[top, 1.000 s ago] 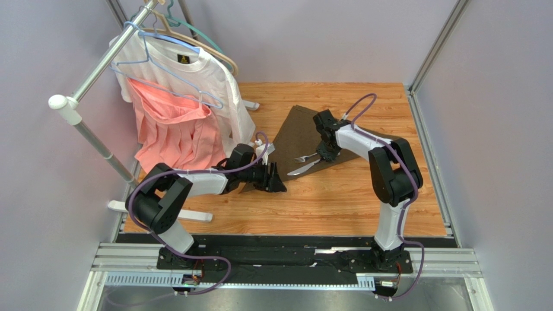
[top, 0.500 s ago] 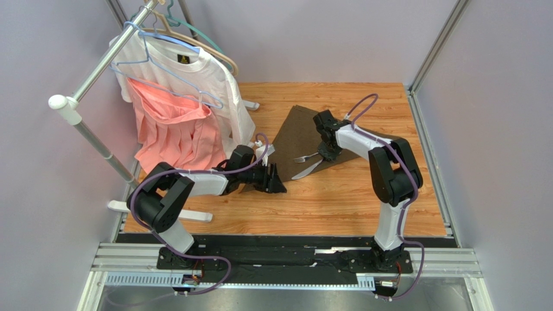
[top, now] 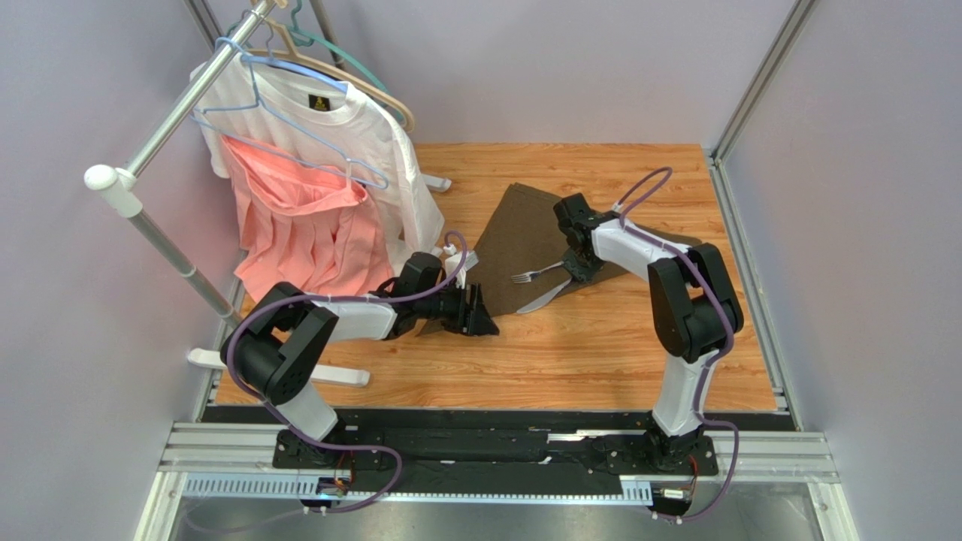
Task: Fold the napkin, place the utensils inside, and roll it up
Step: Place the utensil onto the napkin
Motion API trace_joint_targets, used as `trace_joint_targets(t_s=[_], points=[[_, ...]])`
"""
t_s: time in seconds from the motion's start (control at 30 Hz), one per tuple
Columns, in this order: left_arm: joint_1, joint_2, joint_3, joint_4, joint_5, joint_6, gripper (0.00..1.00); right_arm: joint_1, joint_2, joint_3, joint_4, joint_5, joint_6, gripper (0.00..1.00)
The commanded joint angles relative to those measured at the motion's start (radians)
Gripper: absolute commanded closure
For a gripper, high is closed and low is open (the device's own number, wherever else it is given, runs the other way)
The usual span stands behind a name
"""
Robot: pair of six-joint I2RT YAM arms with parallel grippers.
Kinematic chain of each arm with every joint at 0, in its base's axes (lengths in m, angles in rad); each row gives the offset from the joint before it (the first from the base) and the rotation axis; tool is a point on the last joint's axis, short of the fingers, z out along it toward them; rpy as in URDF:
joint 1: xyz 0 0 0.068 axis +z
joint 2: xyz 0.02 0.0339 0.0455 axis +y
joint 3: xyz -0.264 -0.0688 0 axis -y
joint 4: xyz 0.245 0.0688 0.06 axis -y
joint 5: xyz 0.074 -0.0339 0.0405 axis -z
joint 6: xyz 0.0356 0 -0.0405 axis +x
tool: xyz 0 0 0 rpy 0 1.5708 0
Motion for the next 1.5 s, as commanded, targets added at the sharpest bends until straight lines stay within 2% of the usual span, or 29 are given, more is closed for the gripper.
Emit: trace_joint_targets(t_s=[0.0, 0.1, 0.43, 0.7, 1.0, 1.47], points=[[-0.005, -0.019, -0.008, 0.036, 0.021, -0.001, 0.39, -0.018, -0.007, -0.029, -0.013, 0.039, 0.047, 0.89], [-0.006, -0.022, -0.009, 0.036, 0.024, -0.004, 0.39, -0.023, -0.007, -0.038, -0.004, 0.027, 0.062, 0.93], [-0.005, -0.024, -0.016, 0.060, 0.026, -0.007, 0.39, -0.030, -0.012, -0.089, 0.039, 0.014, 0.114, 0.97], [-0.005, -0.093, -0.009, 0.123, 0.013, -0.025, 0.39, -0.050, -0.027, -0.135, 0.080, -0.018, 0.136, 0.99], [-0.008, 0.073, 0.049, 0.261, -0.002, -0.059, 0.40, -0.053, -0.037, -0.163, 0.117, -0.030, 0.162, 1.00], [-0.011, 0.139, 0.006, 0.289, -0.004, -0.055, 0.40, -0.058, -0.030, -0.181, 0.157, -0.062, 0.189, 1.00]])
